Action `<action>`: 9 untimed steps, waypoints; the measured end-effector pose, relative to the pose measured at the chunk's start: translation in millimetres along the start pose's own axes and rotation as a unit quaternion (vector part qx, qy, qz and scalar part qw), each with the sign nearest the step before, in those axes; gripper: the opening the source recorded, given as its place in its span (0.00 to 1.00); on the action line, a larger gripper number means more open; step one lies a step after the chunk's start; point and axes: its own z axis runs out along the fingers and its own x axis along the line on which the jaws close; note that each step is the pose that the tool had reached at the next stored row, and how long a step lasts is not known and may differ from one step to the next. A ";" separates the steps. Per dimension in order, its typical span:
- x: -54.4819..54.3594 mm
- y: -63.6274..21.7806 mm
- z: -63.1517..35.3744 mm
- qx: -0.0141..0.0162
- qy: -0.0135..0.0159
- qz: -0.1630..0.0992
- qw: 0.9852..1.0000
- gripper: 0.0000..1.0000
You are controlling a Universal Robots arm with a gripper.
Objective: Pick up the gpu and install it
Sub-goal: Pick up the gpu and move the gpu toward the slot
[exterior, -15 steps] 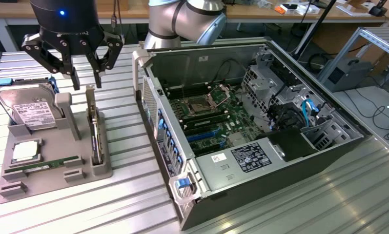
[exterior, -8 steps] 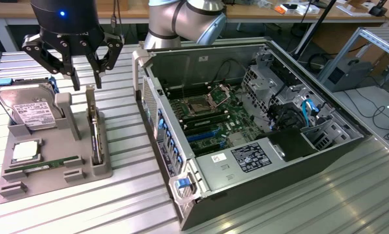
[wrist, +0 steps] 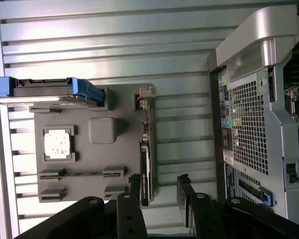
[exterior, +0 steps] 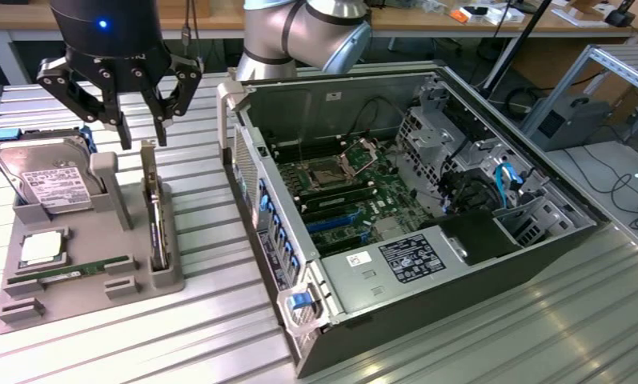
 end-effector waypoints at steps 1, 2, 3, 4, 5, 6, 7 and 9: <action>0.0 0.0 0.2 0.000 0.000 0.000 1.000 0.42; 0.0 0.0 0.3 0.000 0.000 0.000 1.000 0.42; 0.0 0.0 0.3 0.000 0.000 0.000 1.000 0.42; 0.1 0.0 0.5 0.000 0.000 0.000 1.000 0.42; 0.1 -0.1 0.7 0.000 0.000 0.000 1.000 0.42; 0.1 0.0 0.9 0.000 0.000 0.000 1.000 0.42; 0.2 -0.1 1.3 0.000 0.000 0.000 1.000 0.42; 0.3 -0.1 1.9 0.000 0.000 0.000 1.000 0.42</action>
